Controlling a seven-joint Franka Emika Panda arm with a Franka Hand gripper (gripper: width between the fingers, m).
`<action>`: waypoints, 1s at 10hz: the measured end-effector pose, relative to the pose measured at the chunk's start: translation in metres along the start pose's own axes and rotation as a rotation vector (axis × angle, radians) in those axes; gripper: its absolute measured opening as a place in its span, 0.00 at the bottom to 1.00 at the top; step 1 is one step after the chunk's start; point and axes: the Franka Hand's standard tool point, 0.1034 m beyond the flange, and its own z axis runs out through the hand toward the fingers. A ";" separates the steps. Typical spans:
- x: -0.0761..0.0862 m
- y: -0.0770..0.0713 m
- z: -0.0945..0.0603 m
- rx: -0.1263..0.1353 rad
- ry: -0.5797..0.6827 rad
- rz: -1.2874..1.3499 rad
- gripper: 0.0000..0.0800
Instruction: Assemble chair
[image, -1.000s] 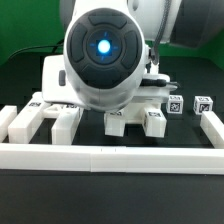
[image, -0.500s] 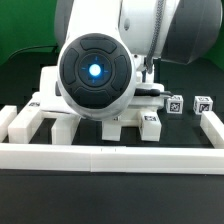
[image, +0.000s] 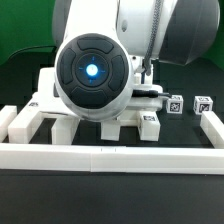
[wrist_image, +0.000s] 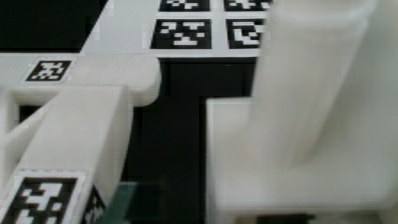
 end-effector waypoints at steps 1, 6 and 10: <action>0.001 0.000 -0.001 -0.001 0.006 0.000 0.57; 0.003 0.000 -0.001 -0.002 0.015 0.000 0.81; 0.006 0.001 -0.003 -0.002 0.030 0.000 0.81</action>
Offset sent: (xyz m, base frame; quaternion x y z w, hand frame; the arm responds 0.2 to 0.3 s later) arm 0.0000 0.0000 0.0000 0.0000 0.0000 0.0000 1.0000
